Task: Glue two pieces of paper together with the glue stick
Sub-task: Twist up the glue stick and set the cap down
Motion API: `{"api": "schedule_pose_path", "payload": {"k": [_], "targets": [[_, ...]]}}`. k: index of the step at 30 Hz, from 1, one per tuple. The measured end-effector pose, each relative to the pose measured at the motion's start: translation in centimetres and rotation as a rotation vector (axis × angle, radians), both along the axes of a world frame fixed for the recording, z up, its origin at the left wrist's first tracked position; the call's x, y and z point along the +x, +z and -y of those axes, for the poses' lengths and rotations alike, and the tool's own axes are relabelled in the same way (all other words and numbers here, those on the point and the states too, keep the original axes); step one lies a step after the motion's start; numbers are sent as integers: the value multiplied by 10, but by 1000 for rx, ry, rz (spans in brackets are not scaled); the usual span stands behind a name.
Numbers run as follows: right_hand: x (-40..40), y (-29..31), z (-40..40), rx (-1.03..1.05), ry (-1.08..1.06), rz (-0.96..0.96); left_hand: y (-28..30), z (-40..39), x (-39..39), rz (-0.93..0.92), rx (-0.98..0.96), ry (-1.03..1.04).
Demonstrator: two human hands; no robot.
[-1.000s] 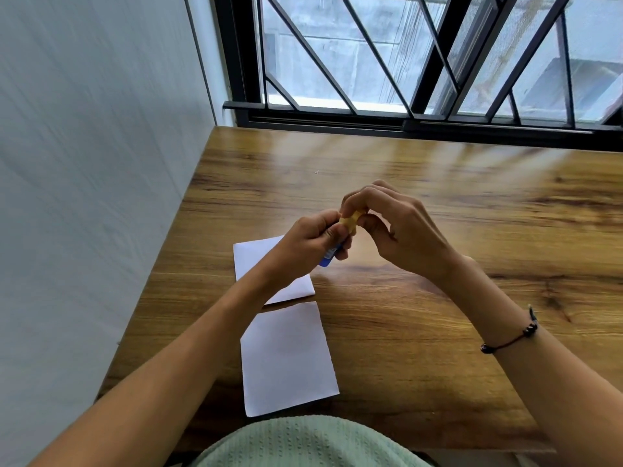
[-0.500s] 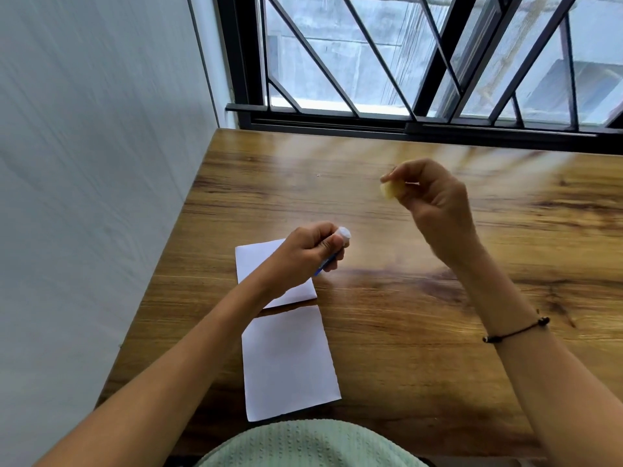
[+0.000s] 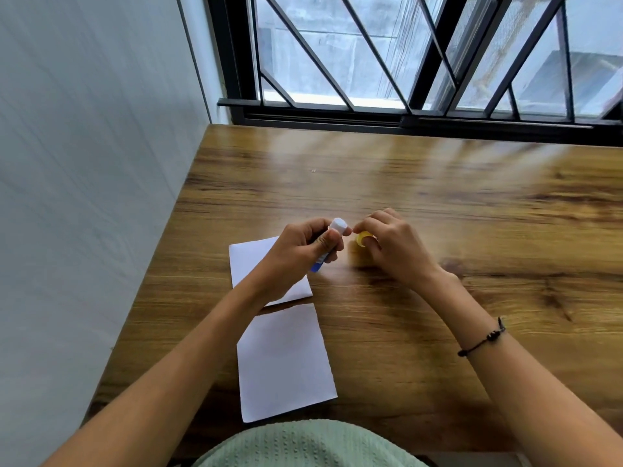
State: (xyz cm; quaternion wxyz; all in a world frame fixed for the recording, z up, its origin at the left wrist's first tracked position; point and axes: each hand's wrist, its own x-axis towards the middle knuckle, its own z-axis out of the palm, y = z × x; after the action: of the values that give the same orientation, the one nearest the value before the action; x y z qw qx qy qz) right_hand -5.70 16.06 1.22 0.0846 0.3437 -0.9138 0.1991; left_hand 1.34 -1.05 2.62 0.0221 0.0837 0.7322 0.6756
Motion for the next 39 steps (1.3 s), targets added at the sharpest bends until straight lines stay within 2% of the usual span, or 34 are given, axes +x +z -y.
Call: {"api": "schedule_pose_path", "payload": {"k": [2,5,8,10,14,18,22,27,30,33,36,39], "targets": [[1,-1,0,37,3,-24,0,-1,-1,13,32,10],[7,3,0,28,-38,-173,1,-2,-3,45,136,48],[30,10,11,-329,-129,-235,2,-1,-7,149,439,86],[49,12,21,-547,-167,-59,4,-1,-11,198,614,119],[75,7,40,-728,-188,246,9,-7,-12,228,765,173],[84,1,53,-784,-227,295,10,-13,-9,257,782,191],[84,2,56,-856,-267,270,10,-13,-9,238,729,215],[81,6,53,-980,-301,336,11,-13,-11,207,674,239],[82,5,54,-1083,-277,441,12,-14,-12,195,640,229],[83,5,54,-1194,-246,626,13,-14,-12,192,609,233],[81,4,52,-1213,-186,784,13,-13,-12,180,574,266],[82,3,53,-1187,-192,781,13,-12,-12,173,538,283]]}}
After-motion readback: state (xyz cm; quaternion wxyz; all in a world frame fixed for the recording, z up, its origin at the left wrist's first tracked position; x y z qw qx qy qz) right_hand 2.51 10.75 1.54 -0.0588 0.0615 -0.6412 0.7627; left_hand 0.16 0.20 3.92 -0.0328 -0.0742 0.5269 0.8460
